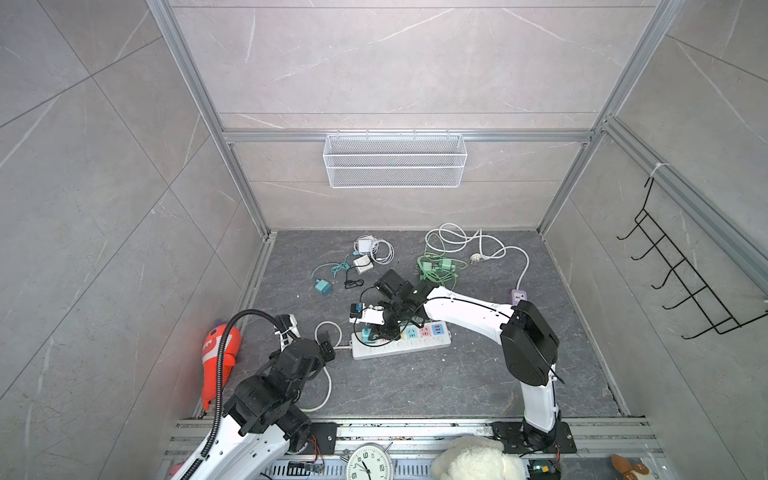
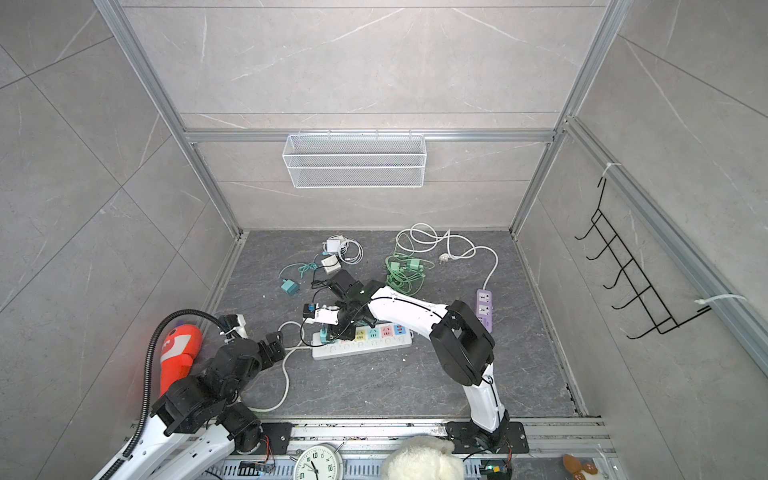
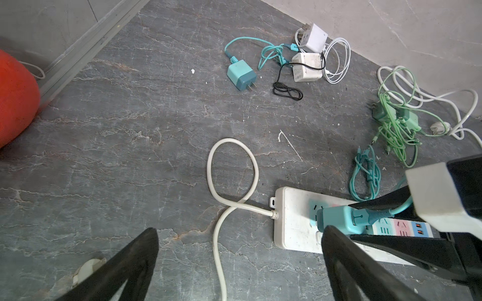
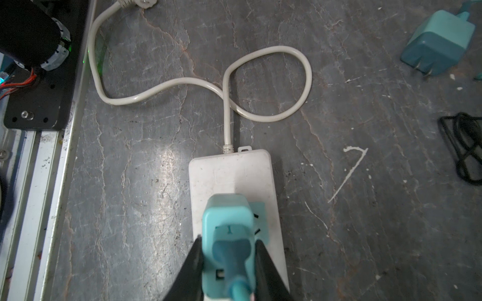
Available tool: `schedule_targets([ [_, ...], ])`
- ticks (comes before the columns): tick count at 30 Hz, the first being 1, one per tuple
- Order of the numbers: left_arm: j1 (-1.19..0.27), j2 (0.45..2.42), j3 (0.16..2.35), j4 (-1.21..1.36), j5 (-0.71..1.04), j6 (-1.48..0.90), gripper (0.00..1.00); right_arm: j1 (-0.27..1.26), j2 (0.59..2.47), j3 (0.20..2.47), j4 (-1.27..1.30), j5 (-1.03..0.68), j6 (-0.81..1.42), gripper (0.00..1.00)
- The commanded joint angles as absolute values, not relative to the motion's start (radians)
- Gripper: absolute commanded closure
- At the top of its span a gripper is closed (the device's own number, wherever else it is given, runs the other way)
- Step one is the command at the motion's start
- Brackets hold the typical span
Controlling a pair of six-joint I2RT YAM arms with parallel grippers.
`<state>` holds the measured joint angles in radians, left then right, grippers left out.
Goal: Insert the plug
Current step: 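Lower the teal charger with the right gripper and press prongs into the end socket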
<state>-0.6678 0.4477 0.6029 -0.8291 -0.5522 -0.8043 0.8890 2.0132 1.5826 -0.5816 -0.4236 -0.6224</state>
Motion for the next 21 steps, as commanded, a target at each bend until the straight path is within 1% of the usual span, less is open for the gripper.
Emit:
schedule_targets([
  [1,-0.666,0.432,0.609,-0.85,-0.592,-0.815,0.0,0.89,2.033,1.602,-0.615,-0.431,-0.647,0.95],
  [21,-0.667,0.43,0.587,-0.838,-0.598,-0.836,0.0,0.859,2.037,1.577,-0.622,-0.445,-0.681,0.95],
])
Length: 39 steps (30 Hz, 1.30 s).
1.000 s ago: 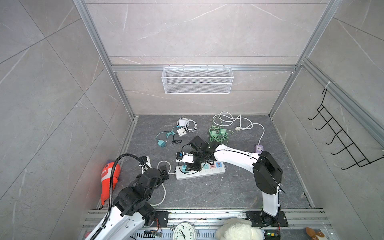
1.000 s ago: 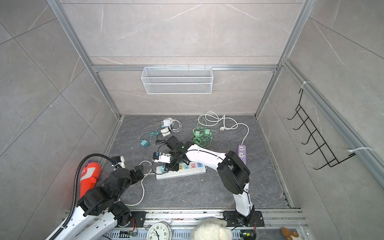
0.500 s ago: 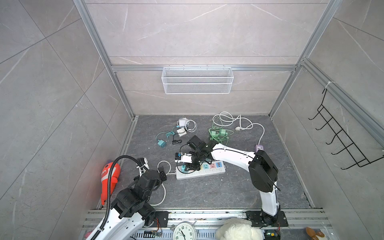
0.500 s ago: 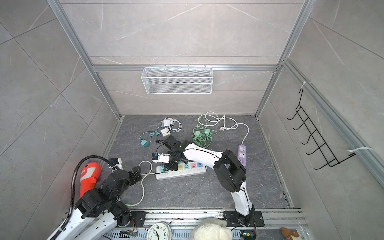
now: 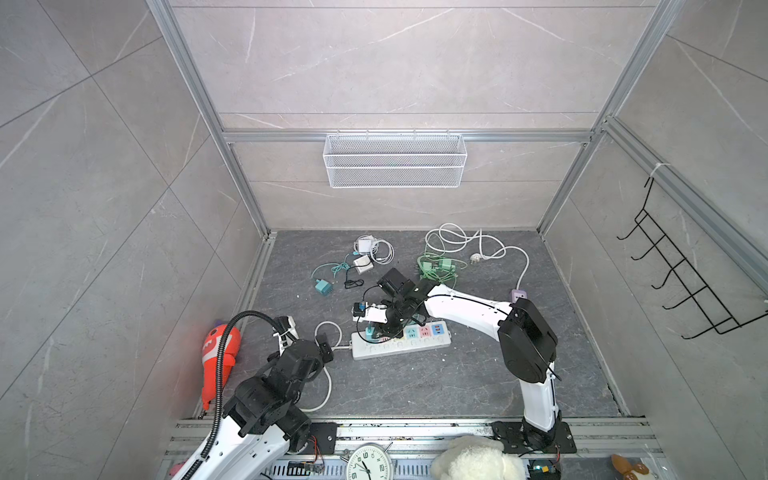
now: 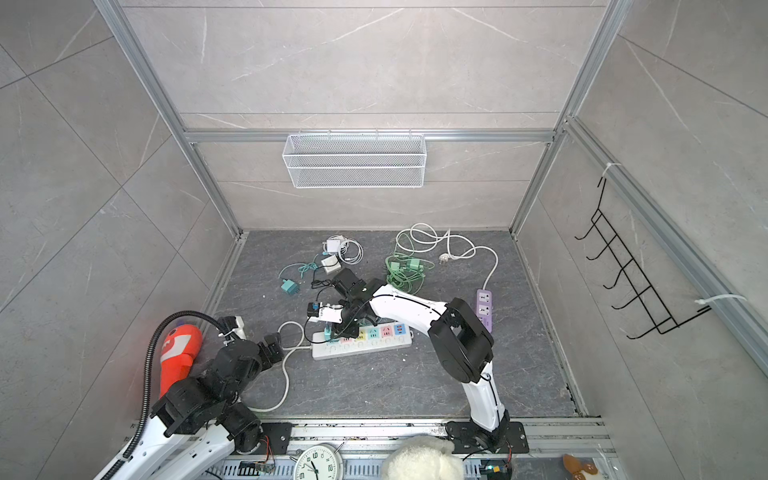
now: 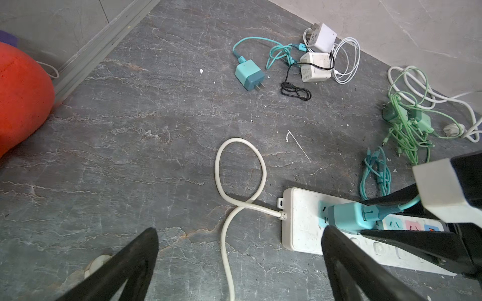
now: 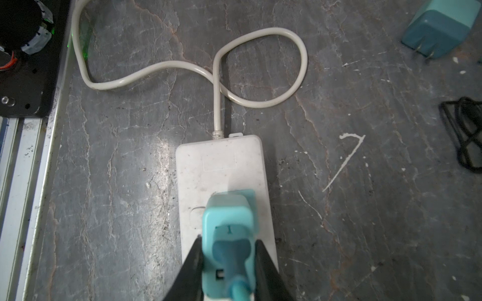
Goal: Insert the plug
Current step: 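Lower the teal charger with the right gripper and press prongs into the end socket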
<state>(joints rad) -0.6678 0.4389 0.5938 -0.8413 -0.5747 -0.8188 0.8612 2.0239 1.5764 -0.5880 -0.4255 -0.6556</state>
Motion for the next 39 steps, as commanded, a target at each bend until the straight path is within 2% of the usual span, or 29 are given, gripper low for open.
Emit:
schedule_targets([
  [1,-0.666,0.427,0.584,-0.836,-0.598,-0.839,0.0,0.86,2.039,1.58,-0.628,-0.445,-0.683,0.95],
  [27,-0.667,0.393,0.565,-0.842,-0.601,-0.839,0.0,0.874,2.093,1.649,-0.673,-0.426,-0.73,0.96],
  [35,-0.666,0.393,0.567,-0.841,-0.6,-0.838,0.0,0.873,2.097,1.625,-0.673,-0.37,-0.746,0.96],
  [39,-0.667,0.39,0.57,-0.837,-0.601,-0.837,0.0,0.874,2.086,1.599,-0.673,-0.405,-0.731,0.96],
])
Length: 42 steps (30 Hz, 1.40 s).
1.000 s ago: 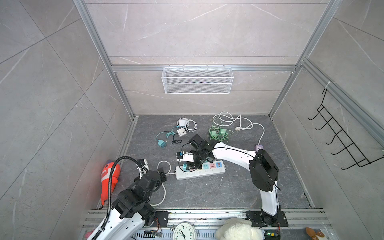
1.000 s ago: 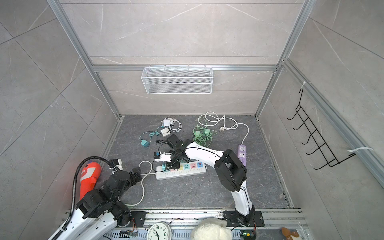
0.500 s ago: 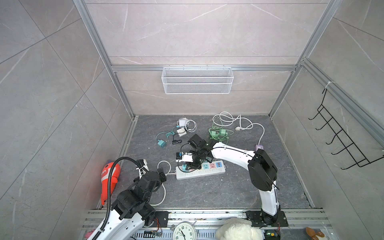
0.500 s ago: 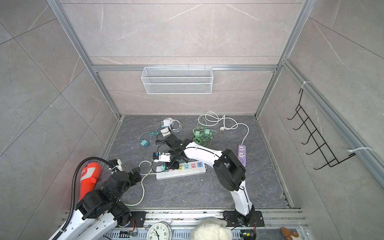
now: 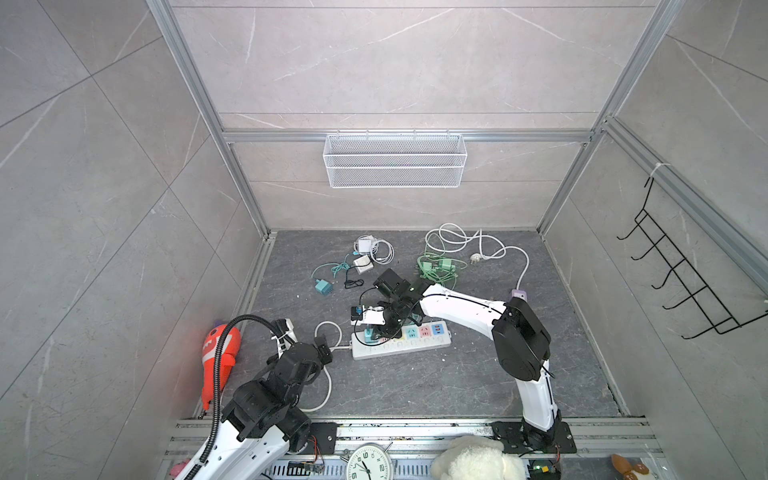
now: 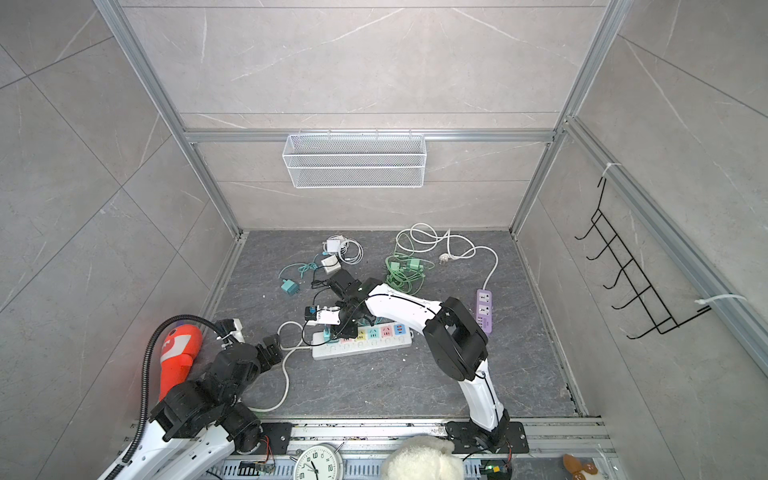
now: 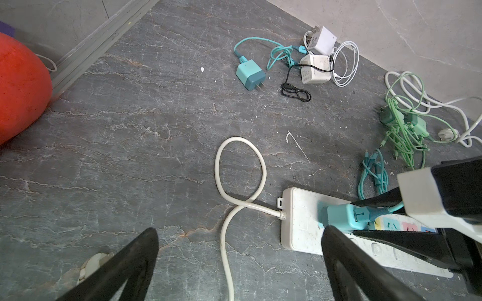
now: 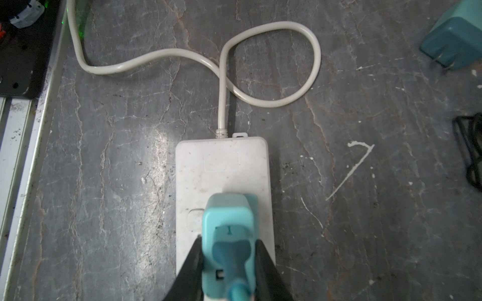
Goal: Insert the plug
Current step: 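Lower the teal charger with the right gripper and press prongs into the end socket, then open the right gripper and lift away while left gripper moves to another teal charger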
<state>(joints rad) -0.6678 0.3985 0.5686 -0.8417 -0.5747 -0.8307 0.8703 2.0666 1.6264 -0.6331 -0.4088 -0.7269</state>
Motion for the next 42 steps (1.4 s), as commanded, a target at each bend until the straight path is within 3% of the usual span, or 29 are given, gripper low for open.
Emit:
schedule_targets([
  [1,-0.667,0.39,0.569,-0.832,-0.601,-0.838,0.0,0.878,2.09,1.603,-0.684,-0.405,-0.729,0.95],
  [18,-0.666,0.461,0.601,-0.751,-0.678,-0.786,0.0,0.908,2.147,1.609,-0.816,-0.365,-0.695,0.91],
  [26,-0.663,0.591,0.641,-0.762,-0.725,-0.808,0.0,0.907,2.172,1.623,-0.809,-0.335,-0.67,0.75],
  [36,-0.651,0.574,0.621,-0.742,-0.724,-0.804,0.0,0.901,2.119,1.605,-0.754,-0.36,-0.66,0.5],
  [42,-0.648,0.587,0.607,-0.74,-0.724,-0.828,0.0,0.899,2.087,1.623,-0.764,-0.377,-0.66,0.47],
])
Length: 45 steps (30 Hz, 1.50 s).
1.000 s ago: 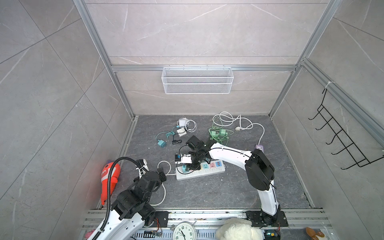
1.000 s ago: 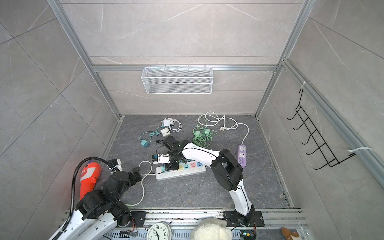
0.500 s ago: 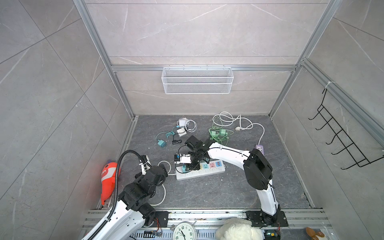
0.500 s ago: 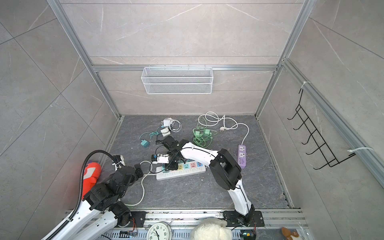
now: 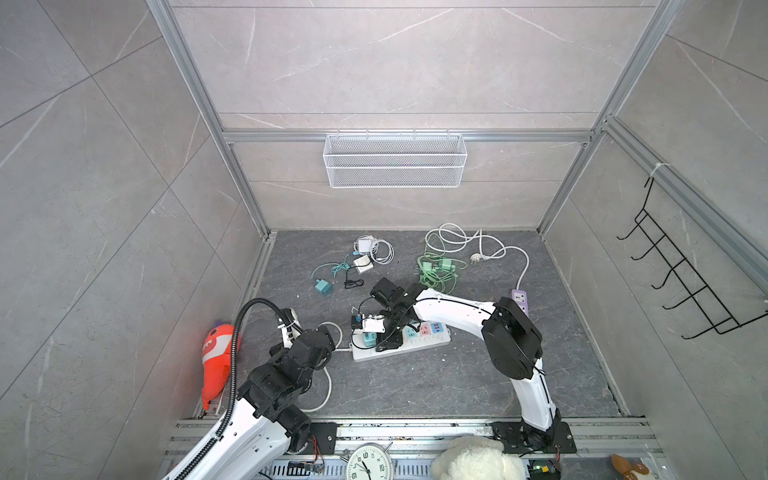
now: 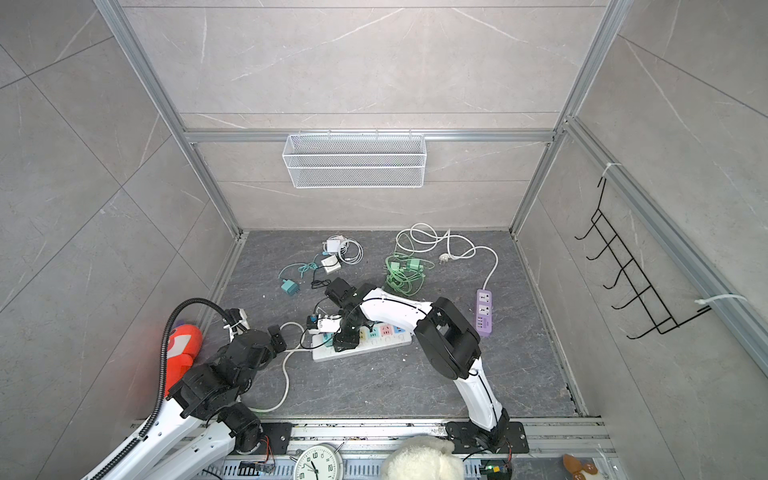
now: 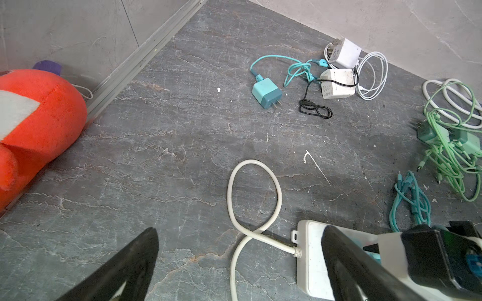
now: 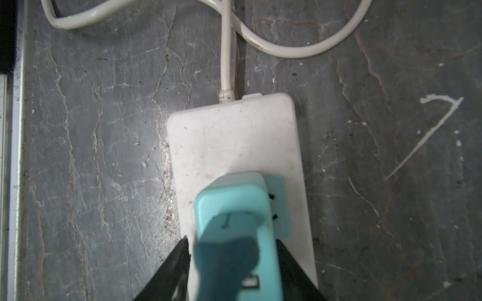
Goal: Insert the plug
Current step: 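Open the right gripper and lift away while left gripper moves to another teal charger, then grasp the second teal charger with the left gripper and lift it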
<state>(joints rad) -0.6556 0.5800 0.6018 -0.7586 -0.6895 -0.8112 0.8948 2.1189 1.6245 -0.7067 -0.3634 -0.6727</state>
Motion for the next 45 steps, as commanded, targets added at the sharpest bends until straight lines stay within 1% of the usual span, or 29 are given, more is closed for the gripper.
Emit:
schedule_targets([
  [1,-0.645,0.597,0.606,-0.742,-0.727,-0.84,0.0,0.899,2.08,1.628,-0.771,-0.377,-0.654,0.47],
  [4,-0.626,0.646,0.611,-0.739,-0.725,-0.876,0.0,0.897,2.048,1.621,-0.789,-0.398,-0.643,0.46],
  [6,-0.595,0.692,0.625,-0.712,-0.689,-0.858,0.0,0.893,2.008,1.591,-0.78,-0.418,-0.631,0.46],
  [11,-0.434,0.872,0.675,-0.609,-0.512,-0.77,0.0,0.883,1.889,1.473,-0.709,-0.47,-0.594,0.46],
  [15,-0.322,0.994,0.692,-0.467,-0.404,-0.721,0.0,0.874,1.805,1.398,-0.668,-0.505,-0.567,0.46],
  [19,-0.219,1.2,0.786,-0.413,-0.307,-0.688,0.0,0.868,1.724,1.343,-0.647,-0.497,-0.496,0.46],
  [22,-0.199,1.348,0.867,-0.373,-0.28,-0.681,0.0,0.865,1.64,1.267,-0.579,-0.467,-0.417,0.46],
  [26,-0.173,1.582,1.038,-0.397,-0.22,-0.714,0.01,0.859,1.545,1.191,-0.524,-0.33,-0.327,0.46],
  [29,-0.154,1.705,1.113,-0.348,-0.137,-0.768,0.06,0.844,1.471,1.133,-0.478,-0.208,-0.253,0.47],
  [32,-0.151,1.803,1.194,-0.377,-0.158,-0.787,0.08,0.825,1.414,1.089,-0.456,-0.178,-0.174,0.47],
  [36,-0.132,1.876,1.264,-0.39,-0.125,-0.824,0.17,0.823,1.367,1.029,-0.428,-0.172,-0.133,0.48],
  [43,-0.13,1.904,1.269,-0.385,-0.164,-0.888,0.19,0.823,1.33,0.96,-0.373,-0.187,-0.105,0.48],
  [45,-0.132,1.917,1.27,-0.383,-0.158,-0.899,0.21,0.823,1.329,0.949,-0.357,-0.187,-0.096,0.48],
])
